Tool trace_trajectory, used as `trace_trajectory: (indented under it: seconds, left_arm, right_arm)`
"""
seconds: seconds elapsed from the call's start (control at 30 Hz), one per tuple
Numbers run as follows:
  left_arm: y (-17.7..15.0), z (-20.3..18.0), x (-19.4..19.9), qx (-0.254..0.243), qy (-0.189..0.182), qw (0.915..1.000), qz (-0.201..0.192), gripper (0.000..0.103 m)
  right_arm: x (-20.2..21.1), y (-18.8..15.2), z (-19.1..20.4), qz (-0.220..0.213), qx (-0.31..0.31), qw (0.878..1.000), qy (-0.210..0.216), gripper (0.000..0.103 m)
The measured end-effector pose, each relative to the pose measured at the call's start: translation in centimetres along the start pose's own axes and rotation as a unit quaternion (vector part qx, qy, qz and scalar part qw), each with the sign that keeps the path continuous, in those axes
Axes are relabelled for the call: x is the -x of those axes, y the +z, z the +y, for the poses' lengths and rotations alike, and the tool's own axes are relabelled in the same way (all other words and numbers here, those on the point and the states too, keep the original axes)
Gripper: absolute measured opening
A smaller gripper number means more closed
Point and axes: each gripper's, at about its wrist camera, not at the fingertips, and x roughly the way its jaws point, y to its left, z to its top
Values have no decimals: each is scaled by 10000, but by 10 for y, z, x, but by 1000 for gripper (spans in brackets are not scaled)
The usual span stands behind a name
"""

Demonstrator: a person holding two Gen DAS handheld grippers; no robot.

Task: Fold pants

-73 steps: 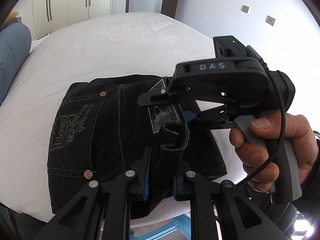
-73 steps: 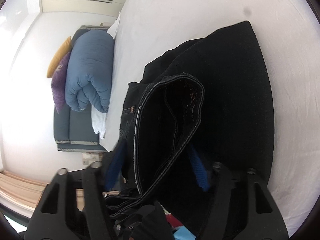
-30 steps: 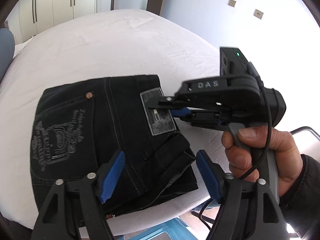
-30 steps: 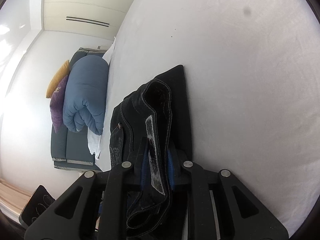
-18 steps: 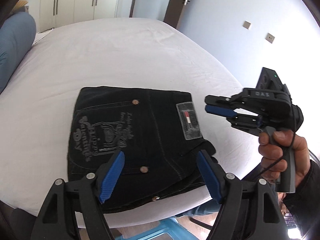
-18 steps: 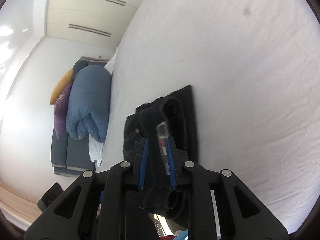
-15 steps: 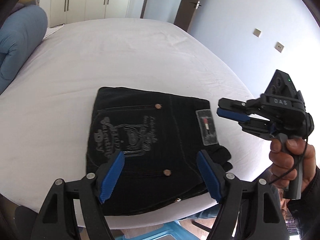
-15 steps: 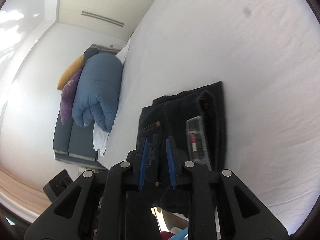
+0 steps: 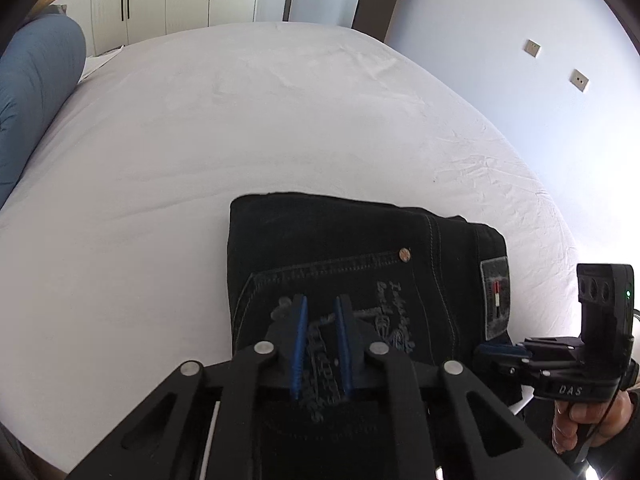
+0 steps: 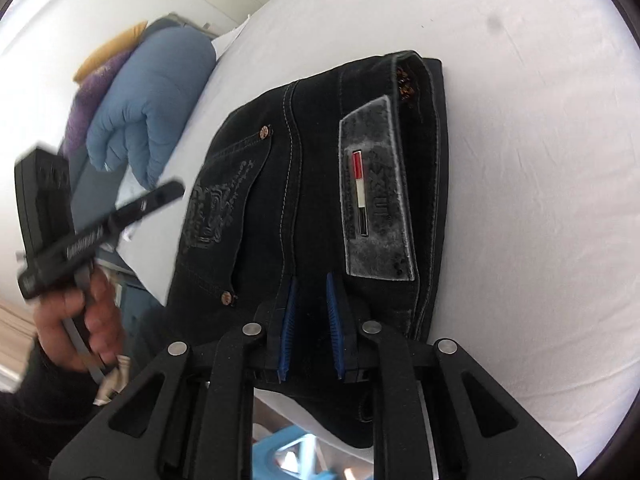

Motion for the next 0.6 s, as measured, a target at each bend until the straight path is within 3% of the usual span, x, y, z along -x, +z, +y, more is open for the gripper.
trace_trajectory:
  seconds: [0.07, 0.23, 0.33, 0.6]
  left_arm:
    - [15, 2, -11, -128, 53, 9999, 10, 8]
    - [27, 15, -55, -394, 297, 9977, 458, 0]
    - [10, 8, -63, -675, 438, 9955, 494, 0]
    - [-51, -1, -25, -430, 371, 9980, 263, 0]
  right_arm:
    - [0, 2, -6, -14, -84, 9998, -159, 0]
    - [-4, 2, -20, -88, -391, 9992, 47, 0]
    - [-3, 4, -19, -45, -369, 9993, -39, 0]
    - [-9, 7, -16, -67, -407, 9991, -108, 0]
